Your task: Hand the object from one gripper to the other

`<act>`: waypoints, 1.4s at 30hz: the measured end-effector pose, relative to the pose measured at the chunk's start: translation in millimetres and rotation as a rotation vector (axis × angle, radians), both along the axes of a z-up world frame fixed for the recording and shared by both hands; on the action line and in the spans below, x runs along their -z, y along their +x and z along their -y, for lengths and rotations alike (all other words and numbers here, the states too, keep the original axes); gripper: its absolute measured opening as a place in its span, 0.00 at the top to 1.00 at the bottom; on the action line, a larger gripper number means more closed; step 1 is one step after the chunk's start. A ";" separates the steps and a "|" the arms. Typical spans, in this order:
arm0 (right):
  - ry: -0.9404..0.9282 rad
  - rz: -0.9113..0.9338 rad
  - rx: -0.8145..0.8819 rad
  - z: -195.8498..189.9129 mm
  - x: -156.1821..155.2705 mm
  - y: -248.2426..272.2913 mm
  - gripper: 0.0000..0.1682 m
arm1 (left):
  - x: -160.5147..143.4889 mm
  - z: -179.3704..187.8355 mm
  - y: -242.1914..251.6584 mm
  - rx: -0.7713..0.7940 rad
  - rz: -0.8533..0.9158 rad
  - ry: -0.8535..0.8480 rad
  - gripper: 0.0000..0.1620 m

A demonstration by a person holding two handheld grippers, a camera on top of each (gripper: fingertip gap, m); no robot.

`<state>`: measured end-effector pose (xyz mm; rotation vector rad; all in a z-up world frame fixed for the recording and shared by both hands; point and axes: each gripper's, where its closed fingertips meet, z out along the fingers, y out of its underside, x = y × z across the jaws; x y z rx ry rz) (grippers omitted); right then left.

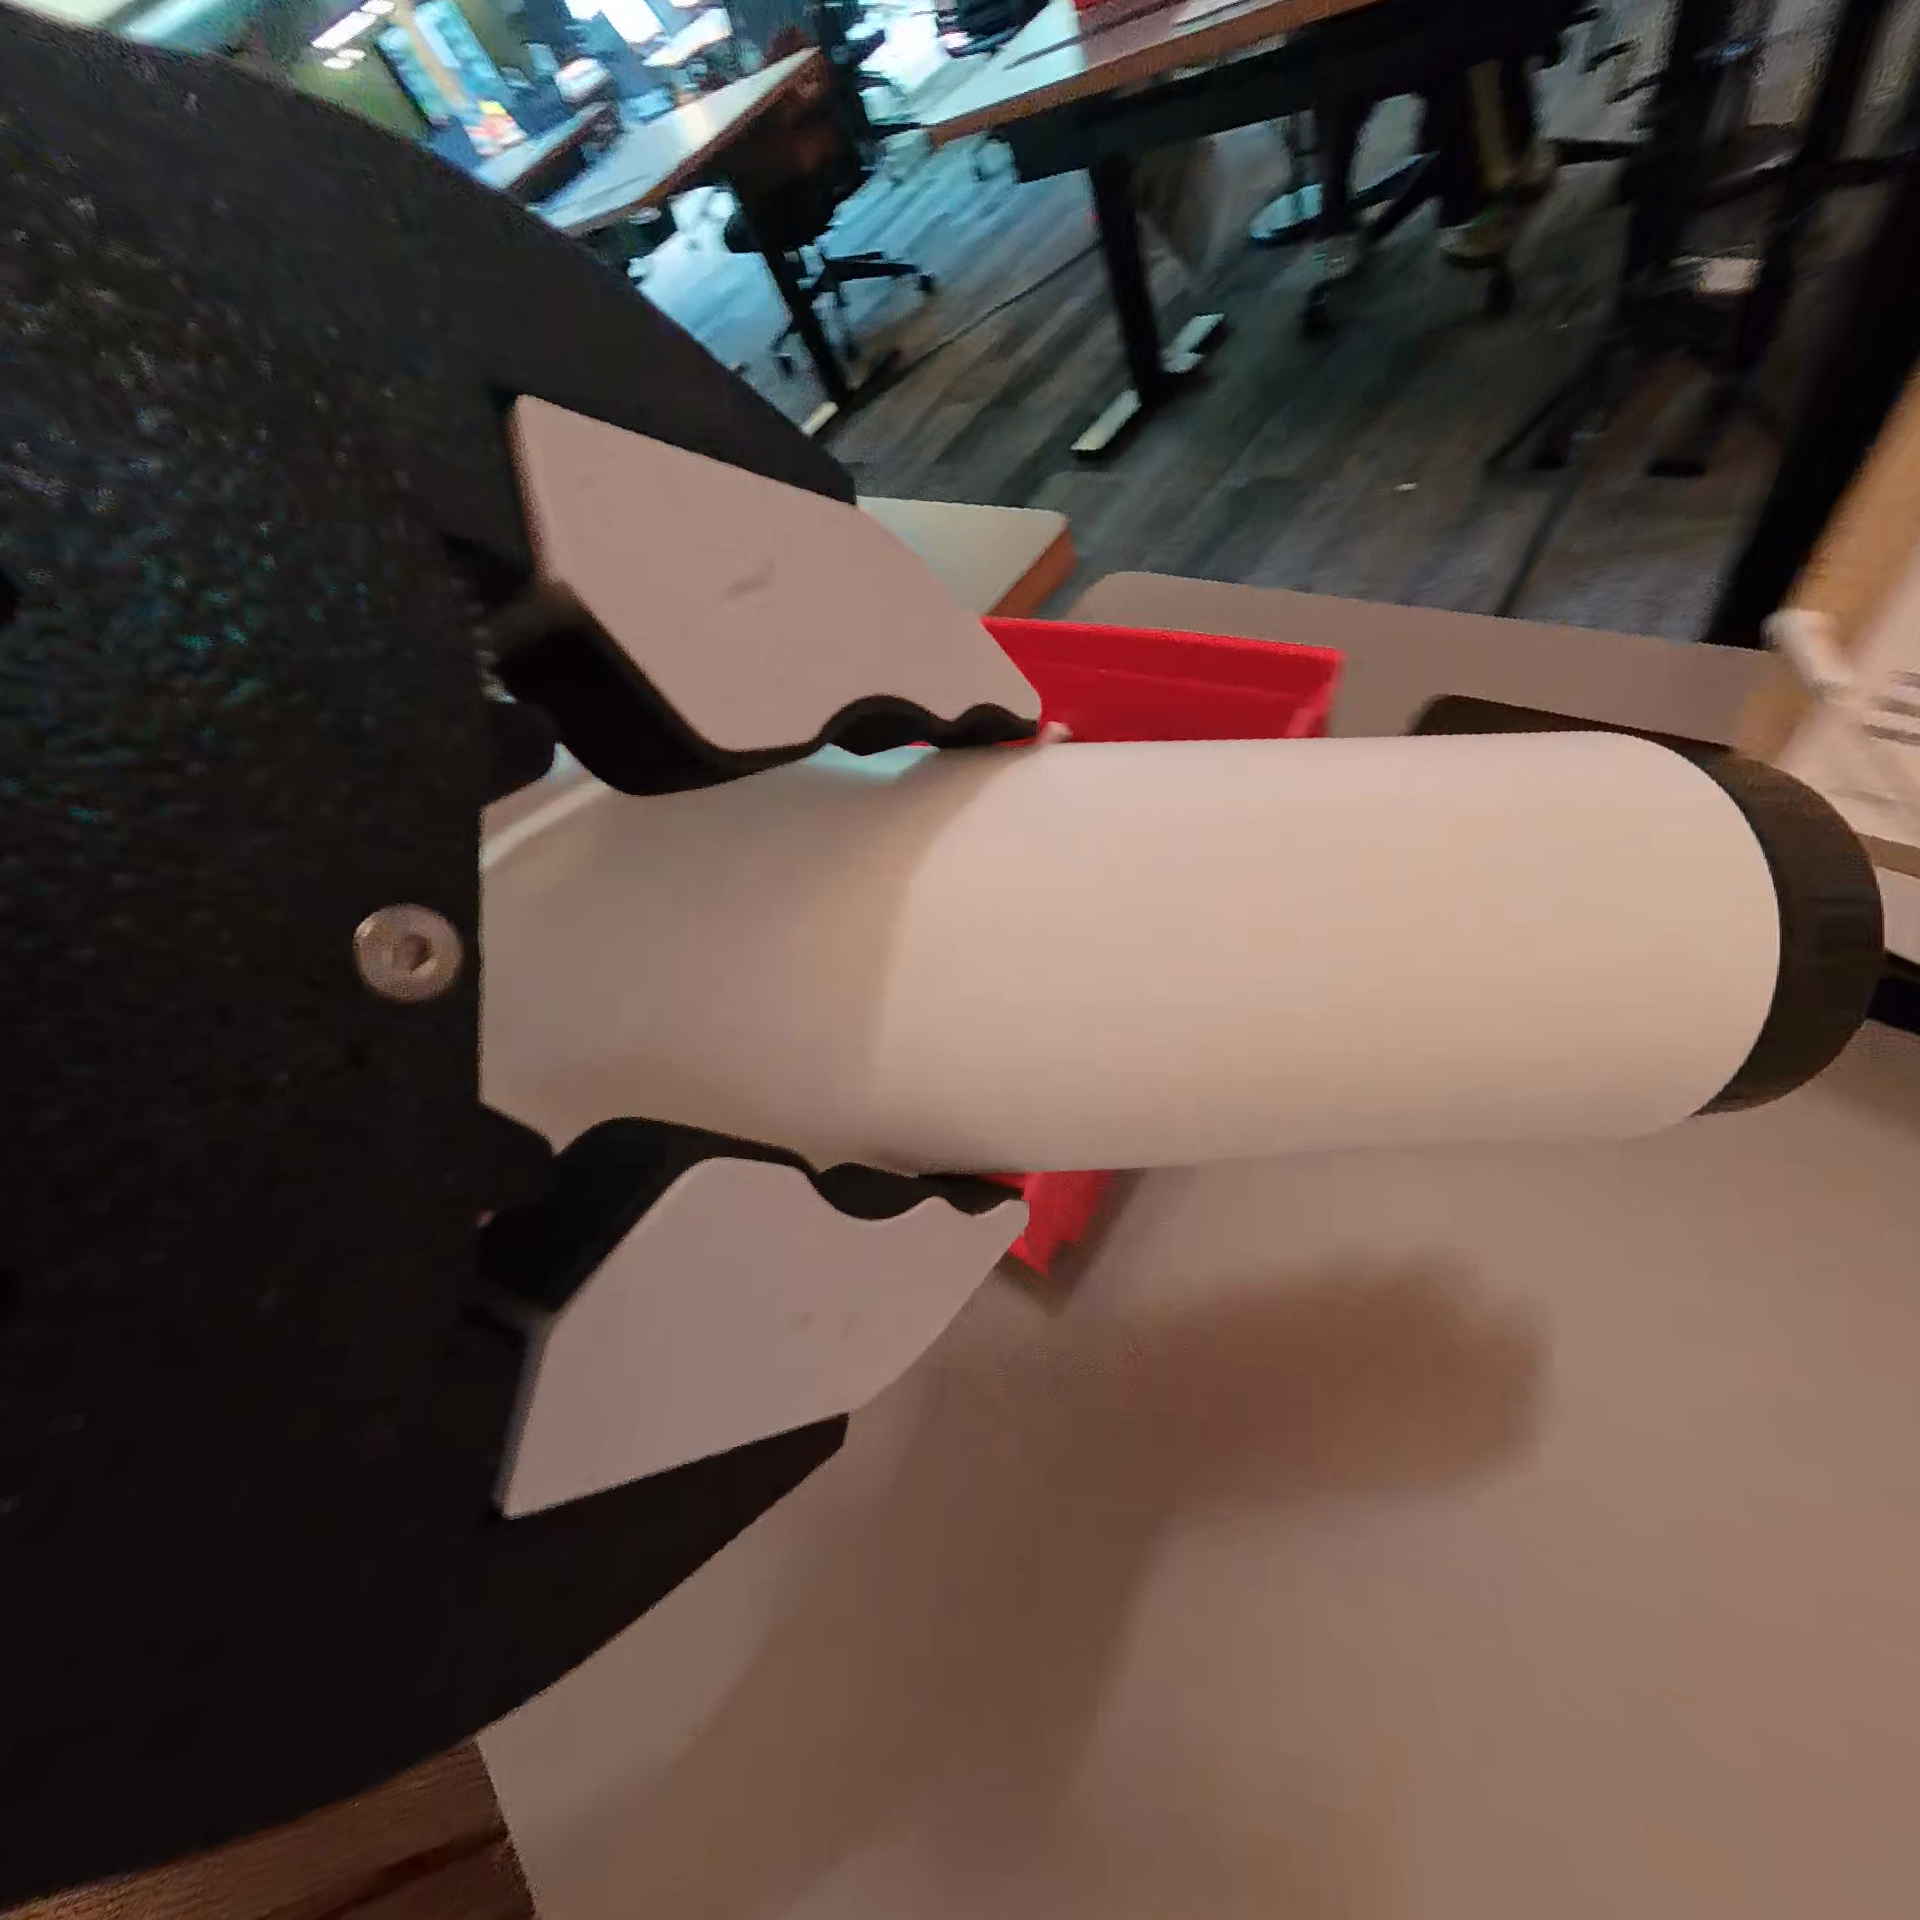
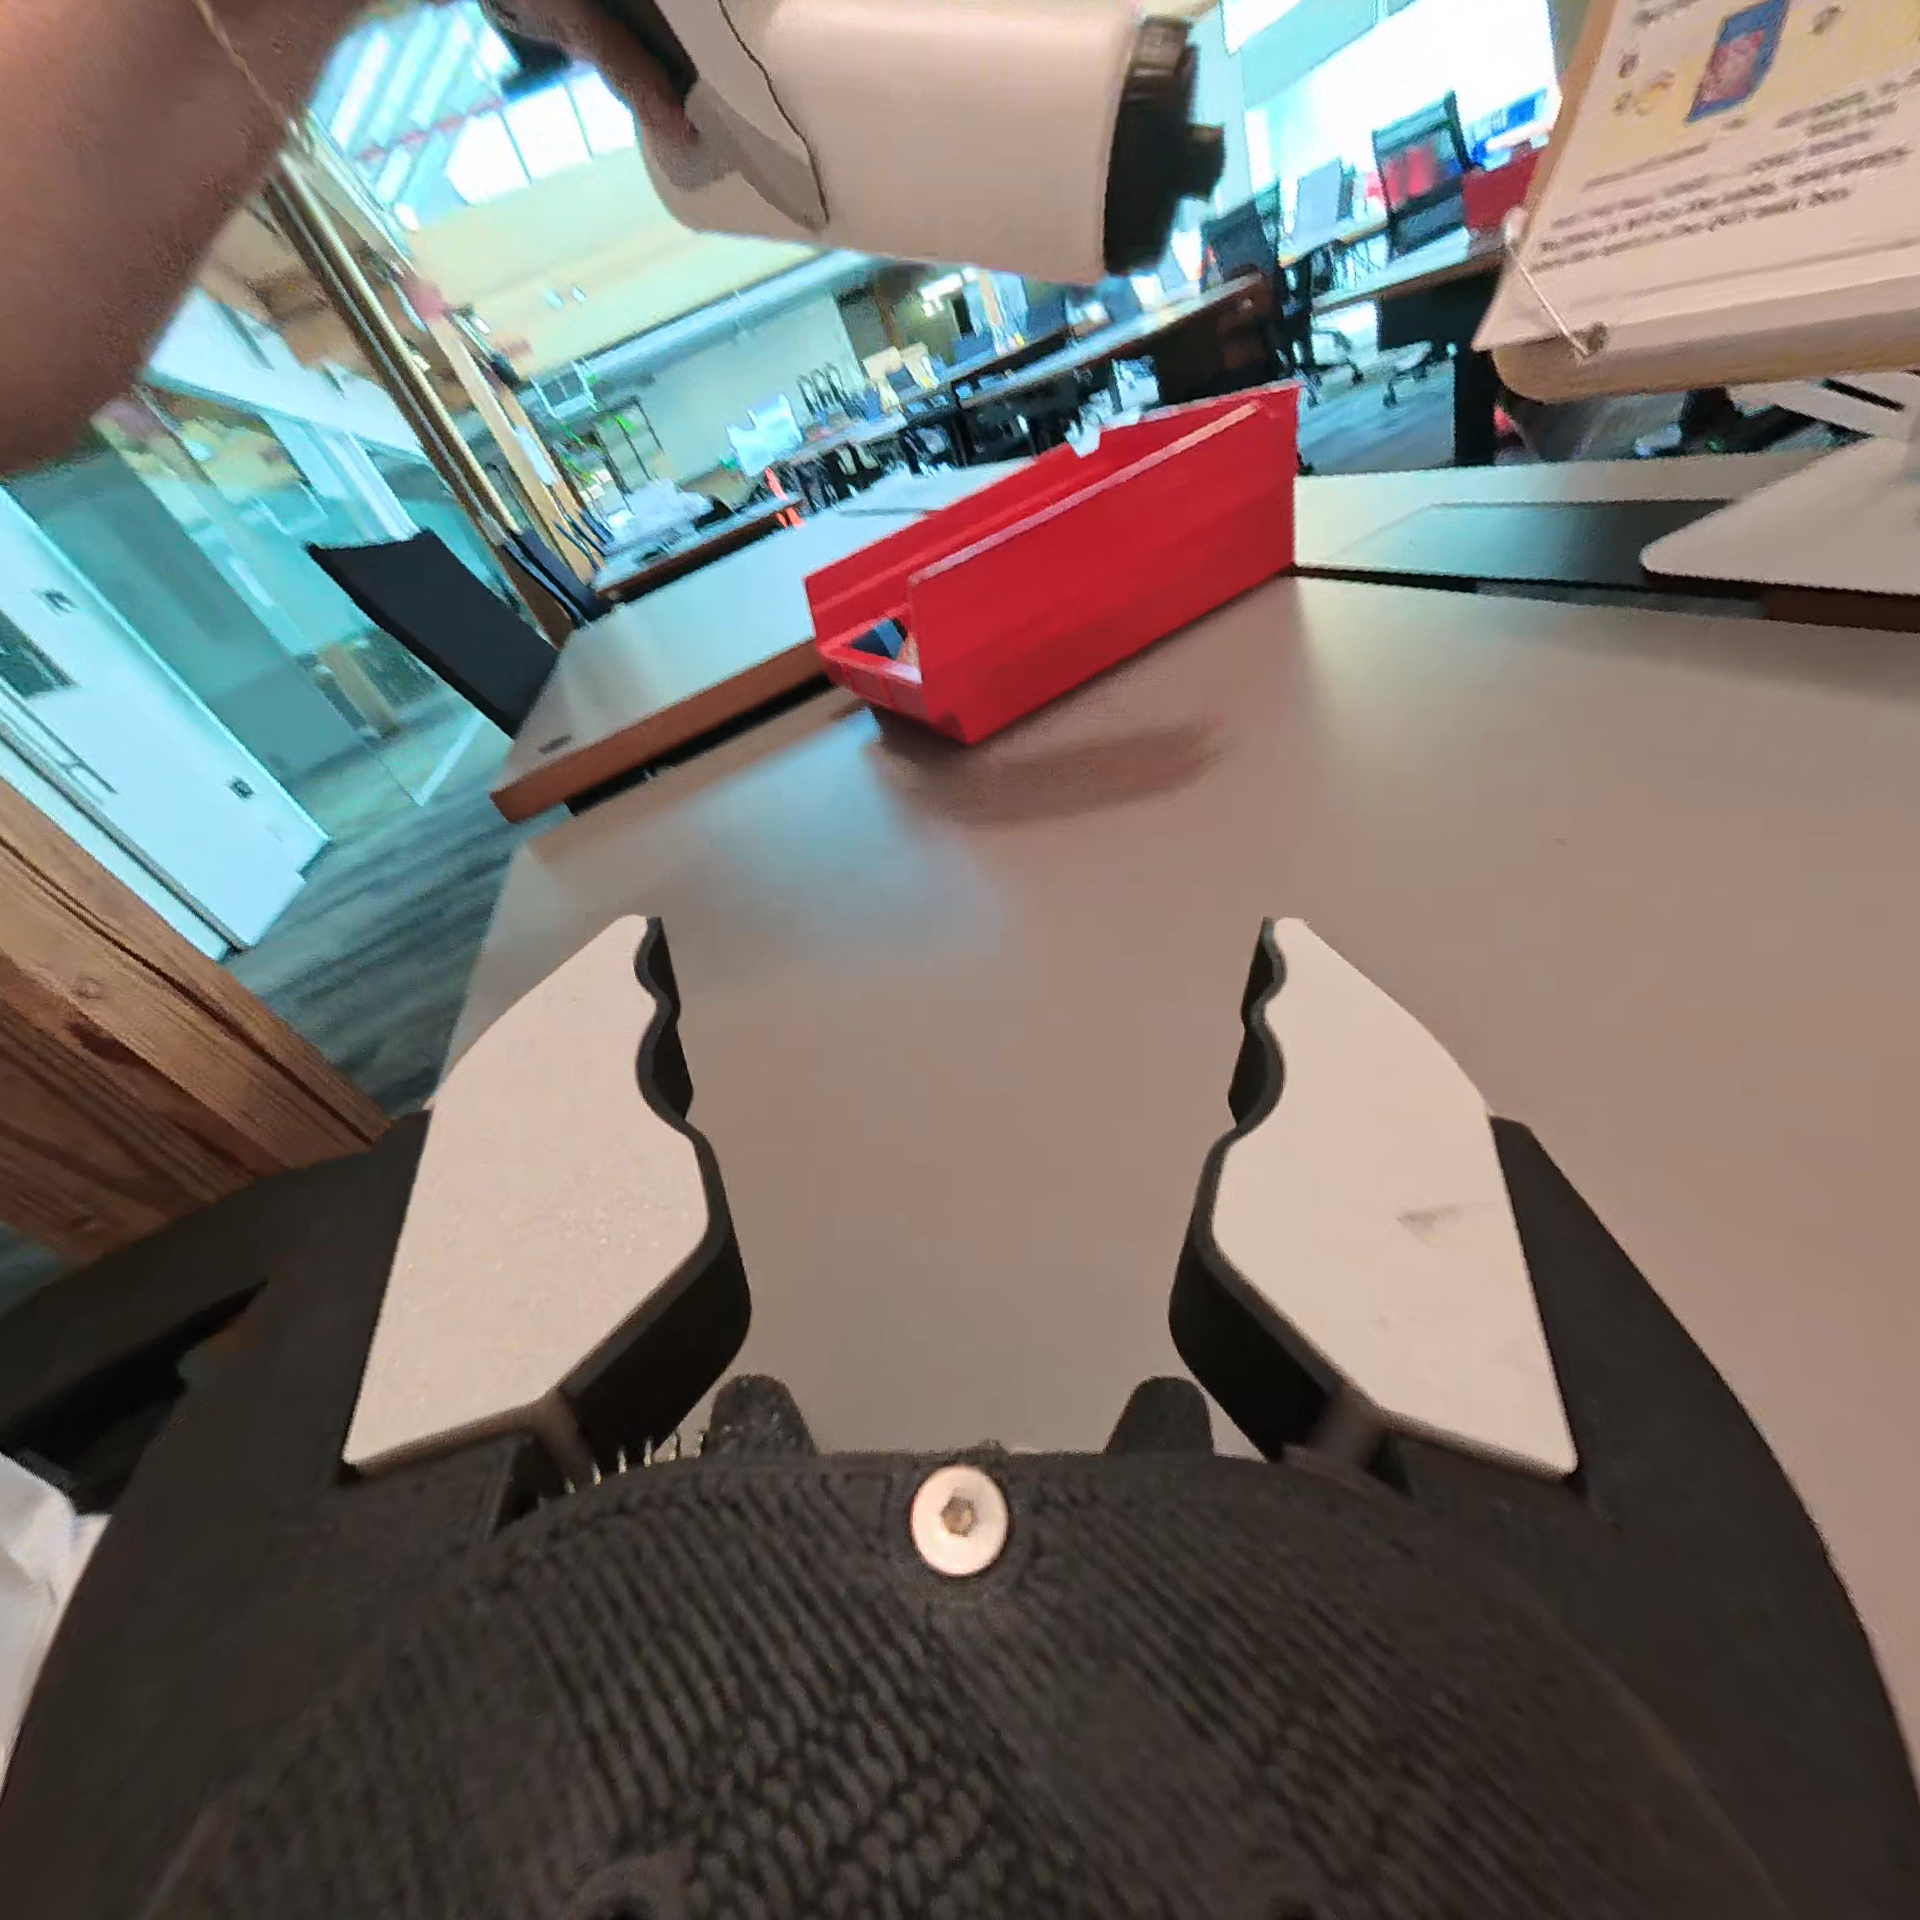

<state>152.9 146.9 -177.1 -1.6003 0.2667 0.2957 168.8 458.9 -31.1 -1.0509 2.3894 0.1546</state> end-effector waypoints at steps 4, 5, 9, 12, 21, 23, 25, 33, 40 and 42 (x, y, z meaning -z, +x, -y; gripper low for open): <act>0.142 0.019 -0.002 -11.6 -30.0 -2.3 0.37 | -14.4 85.8 -8.7 0.186 0.014 -0.127 0.52; 0.185 0.047 0.015 -12.0 -39.5 0.7 0.36 | -14.7 108.4 -14.0 0.239 -0.001 -0.162 0.52; 0.320 0.209 0.050 -4.0 -76.6 11.3 0.34 | -8.3 186.6 -41.7 0.427 -0.109 -0.272 0.51; 0.392 0.270 0.010 4.7 -99.7 8.5 0.33 | -0.8 226.9 -57.4 0.516 -0.178 -0.317 0.52; 0.637 0.071 -0.051 30.4 -110.8 -8.4 0.36 | -2.0 281.3 -59.5 0.601 -0.148 -0.413 0.52; 0.718 -0.008 -0.074 32.8 -113.5 -14.5 0.38 | -7.7 295.6 -58.8 0.627 -0.107 -0.476 0.52; 0.820 -0.048 -0.083 36.6 -126.9 -22.0 0.39 | -13.6 310.5 -57.3 0.649 -0.048 -0.561 0.51; 1.020 -0.068 -0.012 60.9 -186.1 -16.9 0.45 | -7.0 342.5 -57.5 0.658 0.163 -0.954 0.51; 0.746 -0.009 -0.036 50.4 -175.3 -13.0 0.47 | 32.8 352.6 -51.8 0.585 0.230 -1.095 0.51; 0.657 0.004 -0.039 49.8 -170.1 -11.0 0.47 | 39.9 354.4 -50.1 0.550 0.255 -1.115 0.52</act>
